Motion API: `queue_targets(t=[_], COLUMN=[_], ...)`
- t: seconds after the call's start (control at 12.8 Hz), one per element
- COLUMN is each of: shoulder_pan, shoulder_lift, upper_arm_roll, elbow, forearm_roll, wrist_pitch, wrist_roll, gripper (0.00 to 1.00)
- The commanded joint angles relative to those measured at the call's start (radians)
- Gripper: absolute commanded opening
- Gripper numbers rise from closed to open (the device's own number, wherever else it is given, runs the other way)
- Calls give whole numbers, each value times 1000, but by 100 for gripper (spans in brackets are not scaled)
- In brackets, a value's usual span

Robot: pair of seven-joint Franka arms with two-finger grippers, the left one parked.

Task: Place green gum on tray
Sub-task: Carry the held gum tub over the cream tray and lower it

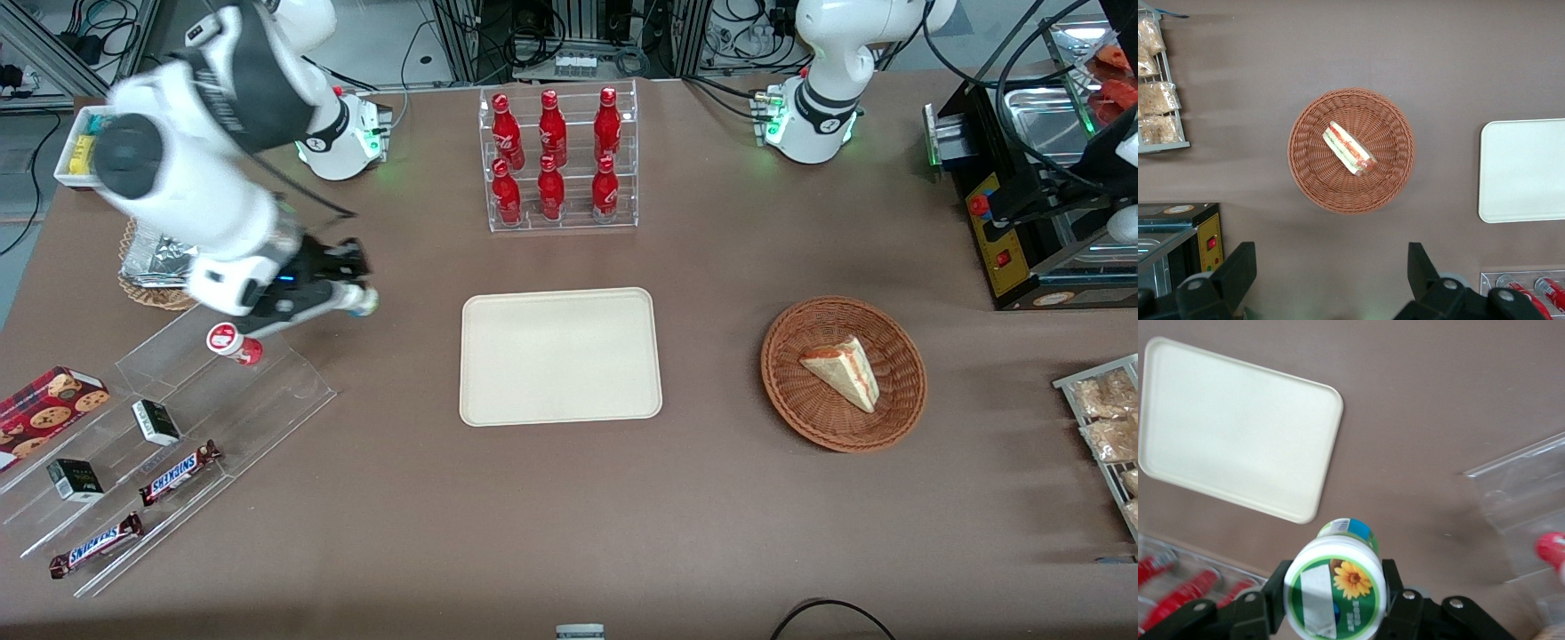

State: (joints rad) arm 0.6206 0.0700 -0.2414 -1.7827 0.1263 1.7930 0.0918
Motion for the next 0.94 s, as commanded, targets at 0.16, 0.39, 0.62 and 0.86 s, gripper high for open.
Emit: queue_targets(t=[0.16,0.39,0.62,0.86], shoulder_pan=[152,221,290,304], shoulder_lift=[207,299,399,458], upper_arm_roll=[-15,-15,-16,-15], elbow=[121,121,121,111], forearm_roll=[47,49,69,69], wrist_pitch=[150,293,437,528], wrist_roll=[279,428,531,546], gripper=[0,0,0,0])
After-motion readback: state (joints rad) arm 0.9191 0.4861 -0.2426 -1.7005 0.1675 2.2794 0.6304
